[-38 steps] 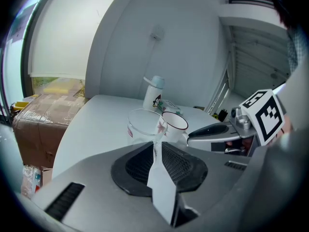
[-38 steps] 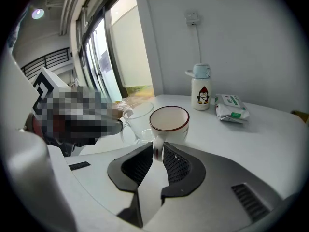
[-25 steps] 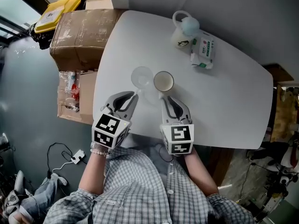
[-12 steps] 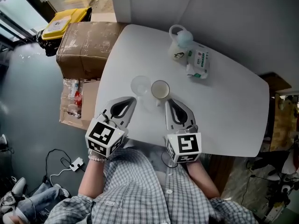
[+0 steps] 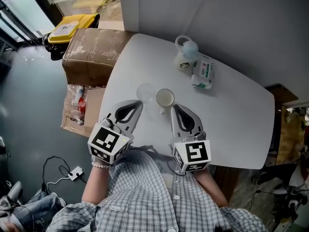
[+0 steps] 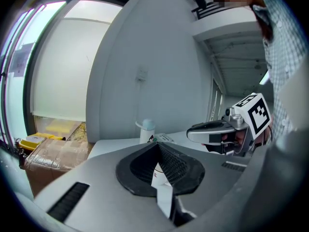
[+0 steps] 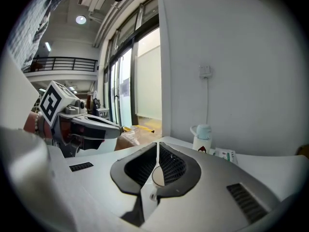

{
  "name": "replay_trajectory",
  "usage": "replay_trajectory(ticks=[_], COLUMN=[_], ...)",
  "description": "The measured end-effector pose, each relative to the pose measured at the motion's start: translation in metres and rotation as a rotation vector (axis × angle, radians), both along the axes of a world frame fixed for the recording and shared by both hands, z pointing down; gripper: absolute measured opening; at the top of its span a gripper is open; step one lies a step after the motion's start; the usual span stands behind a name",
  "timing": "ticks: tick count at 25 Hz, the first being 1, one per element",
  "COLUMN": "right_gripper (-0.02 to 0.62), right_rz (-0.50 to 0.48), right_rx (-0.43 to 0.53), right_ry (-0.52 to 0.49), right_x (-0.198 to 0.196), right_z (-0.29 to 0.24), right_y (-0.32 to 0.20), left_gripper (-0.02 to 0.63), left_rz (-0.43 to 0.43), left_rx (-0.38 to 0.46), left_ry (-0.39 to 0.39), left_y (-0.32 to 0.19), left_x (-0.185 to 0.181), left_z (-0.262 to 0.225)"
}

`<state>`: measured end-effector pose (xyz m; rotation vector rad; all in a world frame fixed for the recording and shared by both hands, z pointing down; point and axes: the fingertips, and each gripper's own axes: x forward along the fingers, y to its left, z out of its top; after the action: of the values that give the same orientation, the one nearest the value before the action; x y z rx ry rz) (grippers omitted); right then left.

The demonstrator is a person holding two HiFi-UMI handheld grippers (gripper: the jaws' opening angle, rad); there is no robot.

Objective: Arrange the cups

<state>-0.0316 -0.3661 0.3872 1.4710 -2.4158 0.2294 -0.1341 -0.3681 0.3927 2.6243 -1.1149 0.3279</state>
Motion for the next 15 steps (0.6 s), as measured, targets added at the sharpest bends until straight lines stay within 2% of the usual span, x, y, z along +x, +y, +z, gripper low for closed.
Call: replay_trajectory(ticks=[6, 15], right_gripper=[0.031, 0.031], right_rz=[-0.017, -0.014], right_rx=[0.025, 0.024], right_ry=[0.002, 0.004], right_x=[0.0008, -0.0002], right_z=[-0.0063, -0.0081], right_y=[-0.0031, -0.0045], left_gripper=[0.009, 0.009], left_rz=[-0.007, -0.013], left_rx=[0.026, 0.010], left_ry=[0.005, -0.004], left_y=[-0.0009, 0.0056], left_x=[0.0020, -0.0015], left_z=[-0.0101, -0.0070])
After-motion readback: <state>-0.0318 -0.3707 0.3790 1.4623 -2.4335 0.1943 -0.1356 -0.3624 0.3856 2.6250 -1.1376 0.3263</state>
